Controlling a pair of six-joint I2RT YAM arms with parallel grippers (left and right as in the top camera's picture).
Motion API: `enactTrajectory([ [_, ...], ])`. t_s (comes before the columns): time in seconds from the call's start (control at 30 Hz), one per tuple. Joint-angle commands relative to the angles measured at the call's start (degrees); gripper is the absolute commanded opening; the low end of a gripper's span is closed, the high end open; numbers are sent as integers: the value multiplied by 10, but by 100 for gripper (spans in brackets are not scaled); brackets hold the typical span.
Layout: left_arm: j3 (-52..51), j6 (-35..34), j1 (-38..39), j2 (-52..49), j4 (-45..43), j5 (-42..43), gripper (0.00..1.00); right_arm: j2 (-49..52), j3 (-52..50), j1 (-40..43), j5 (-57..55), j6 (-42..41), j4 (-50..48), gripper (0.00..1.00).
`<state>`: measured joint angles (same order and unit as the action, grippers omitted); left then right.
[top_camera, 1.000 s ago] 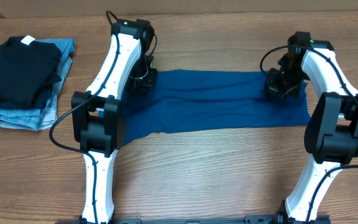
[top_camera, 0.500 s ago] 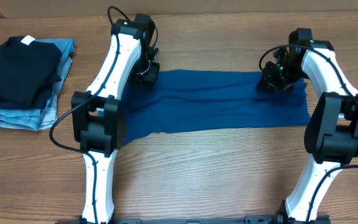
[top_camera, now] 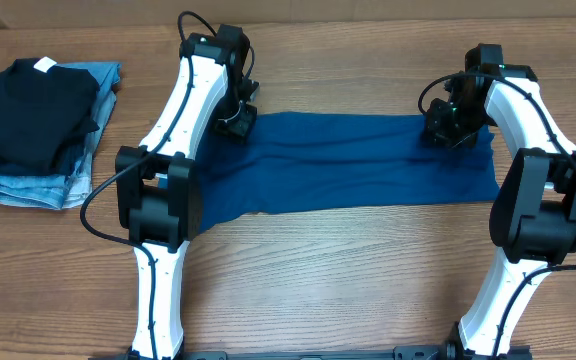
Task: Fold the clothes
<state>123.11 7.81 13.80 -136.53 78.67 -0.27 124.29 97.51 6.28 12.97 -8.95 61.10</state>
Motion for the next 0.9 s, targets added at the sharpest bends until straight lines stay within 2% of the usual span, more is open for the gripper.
enactTrajectory([
  [0.0,-27,43,1,12,5,1,57,-19,11,2,-20,4,-2,26],
  [0.07,-34,46,1,12,7,1,53,-19,11,2,-21,4,-1,27],
  [0.17,-34,47,1,12,18,1,15,-19,11,2,-30,4,2,30],
  [0.2,-34,46,1,12,26,4,6,-19,11,2,-30,4,2,30],
  [0.23,-34,46,1,12,37,14,4,-19,11,2,-31,4,2,30],
  [0.5,-34,23,1,12,134,55,4,-19,11,2,-32,4,11,30],
  [0.57,-34,22,5,12,164,89,4,-19,11,2,-40,4,12,30],
  [0.87,-56,-4,10,12,171,88,7,-19,11,2,-40,4,22,30],
])
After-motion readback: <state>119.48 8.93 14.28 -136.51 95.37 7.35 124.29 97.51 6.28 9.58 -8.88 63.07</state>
